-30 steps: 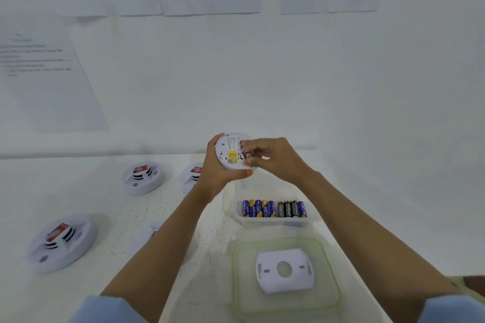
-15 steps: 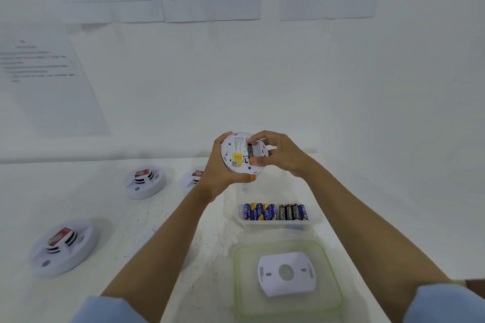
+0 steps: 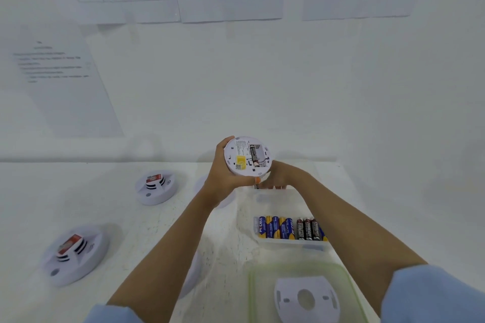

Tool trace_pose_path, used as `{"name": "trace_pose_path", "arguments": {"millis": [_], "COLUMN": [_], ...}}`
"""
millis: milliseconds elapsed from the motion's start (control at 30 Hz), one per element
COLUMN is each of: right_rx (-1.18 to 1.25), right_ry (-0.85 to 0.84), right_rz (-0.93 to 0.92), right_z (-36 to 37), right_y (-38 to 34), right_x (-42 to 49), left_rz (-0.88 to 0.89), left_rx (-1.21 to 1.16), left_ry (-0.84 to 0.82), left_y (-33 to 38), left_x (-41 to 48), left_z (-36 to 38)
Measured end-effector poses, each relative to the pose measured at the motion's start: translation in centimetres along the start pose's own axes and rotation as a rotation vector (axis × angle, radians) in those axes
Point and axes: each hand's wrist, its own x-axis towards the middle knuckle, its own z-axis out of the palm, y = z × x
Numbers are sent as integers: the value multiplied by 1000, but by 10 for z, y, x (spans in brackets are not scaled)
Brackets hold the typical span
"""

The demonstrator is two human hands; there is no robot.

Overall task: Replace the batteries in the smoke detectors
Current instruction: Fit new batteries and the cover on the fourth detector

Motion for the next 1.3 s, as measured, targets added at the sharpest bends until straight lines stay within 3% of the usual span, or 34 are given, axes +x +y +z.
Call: {"name": "trace_pose_path", "arguments": {"millis": [200, 267, 367, 500, 633, 733, 833, 900, 1200, 1300], "right_rx": [-223, -174, 4, 456, 793, 670, 271, 112, 221, 401], "right_ry": [-11, 13, 81, 92, 385, 417, 351, 405, 772, 732], "right_rz": [-152, -198, -172, -81, -209, -345, -369, -355, -406, -392], "right_z": [14, 13, 8, -12, -48, -67, -65, -58, -19, -8], "right_y": [7, 6, 5, 10, 7, -6, -23, -31, -27, -26], "right_x": [33, 26, 14, -8, -43, -70, -83, -84, -96, -105], "left_rz": [-1, -11, -16, -13, 1, 7, -3, -1, 28, 24], "left_rx": [4, 1, -1, -17, -21, -21, -52, -59, -112, -134], "left_ry": [-8, -8, -10, -8, -2, -15, -38, -54, -42, -28], "left_y": [-7, -9, -10, -10, -7, -4, 0, 4, 15, 21], "left_x": [3, 3, 3, -1, -5, -8, -11, -13, -24, -29], "left_z": [-2, -1, -1, -2, -2, 0, 6, 9, 16, 19]}}
